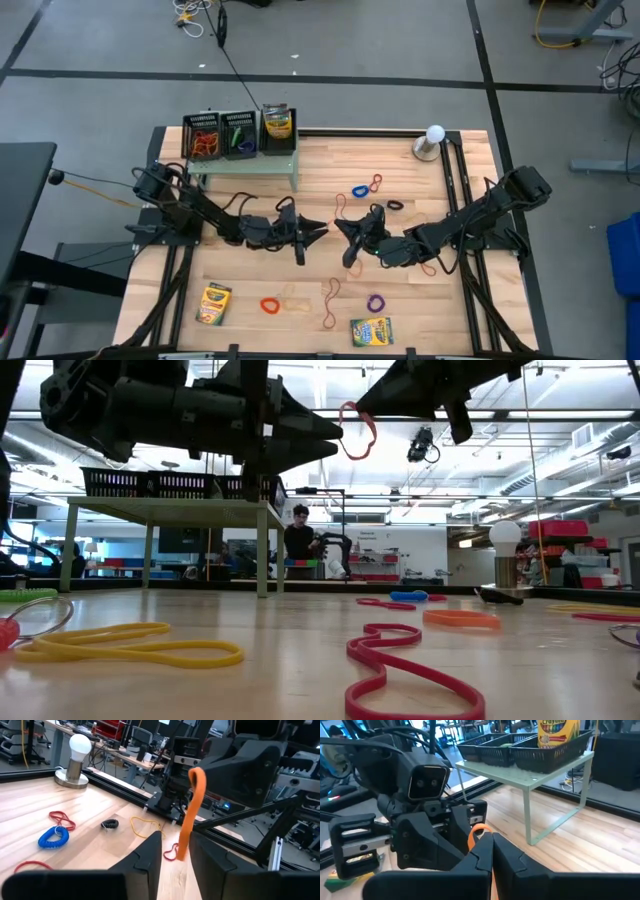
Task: Pick & Place Office Desk Supplies
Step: Put the orange rubber band into the left black bin on the shelf
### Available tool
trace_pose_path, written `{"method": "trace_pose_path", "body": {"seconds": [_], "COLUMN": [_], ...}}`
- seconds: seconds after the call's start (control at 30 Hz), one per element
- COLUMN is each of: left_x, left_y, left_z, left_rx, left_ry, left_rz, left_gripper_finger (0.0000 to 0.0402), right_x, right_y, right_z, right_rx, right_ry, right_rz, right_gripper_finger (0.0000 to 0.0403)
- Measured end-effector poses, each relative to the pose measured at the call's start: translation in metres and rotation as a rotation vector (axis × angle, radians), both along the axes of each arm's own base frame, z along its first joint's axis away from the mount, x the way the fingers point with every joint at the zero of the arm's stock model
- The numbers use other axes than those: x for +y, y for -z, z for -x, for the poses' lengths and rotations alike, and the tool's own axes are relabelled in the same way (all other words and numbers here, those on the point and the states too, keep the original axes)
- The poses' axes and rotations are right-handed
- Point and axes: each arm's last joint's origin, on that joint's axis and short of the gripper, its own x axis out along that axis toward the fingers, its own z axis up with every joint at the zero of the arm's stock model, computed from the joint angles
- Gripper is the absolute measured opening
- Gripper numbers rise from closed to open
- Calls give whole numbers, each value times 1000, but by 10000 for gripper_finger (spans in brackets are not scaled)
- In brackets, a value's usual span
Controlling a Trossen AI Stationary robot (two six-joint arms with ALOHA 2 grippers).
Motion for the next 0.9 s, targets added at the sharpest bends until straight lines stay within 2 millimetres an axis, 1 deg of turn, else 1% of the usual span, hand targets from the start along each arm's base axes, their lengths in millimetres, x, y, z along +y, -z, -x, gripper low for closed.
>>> {"method": "trace_pose_path", "body": {"seconds": [0.1,0.17,0.37,0.4,0.57,0.77,0.83,0.9], "left_x": [0,0,0,0,-1,-9,-12,-12], "left_y": [0,0,-2,-2,-2,-2,-2,-2], "left_z": [0,0,0,0,0,3,4,5], "left_rx": [-1,-2,-3,-6,7,72,92,102], "left_ry": [1,1,-1,-1,-4,-10,-32,-55], "left_rz": [0,-6,-55,-59,-118,-390,-445,-463], "left_gripper_finger": [96,83,13,8,6,5,4,4], "right_x": [1,3,7,8,10,12,12,12], "right_y": [0,-1,-1,-1,-1,-1,-1,-1], "right_z": [0,1,2,3,4,5,5,5], "right_rx": [1,-2,-2,-2,-1,15,18,18], "right_ry": [-9,-15,-32,-35,-42,-55,-56,-56], "right_rz": [3,2,2,2,4,35,41,42], "right_gripper_finger": [6,6,7,7,7,7,7,7]}}
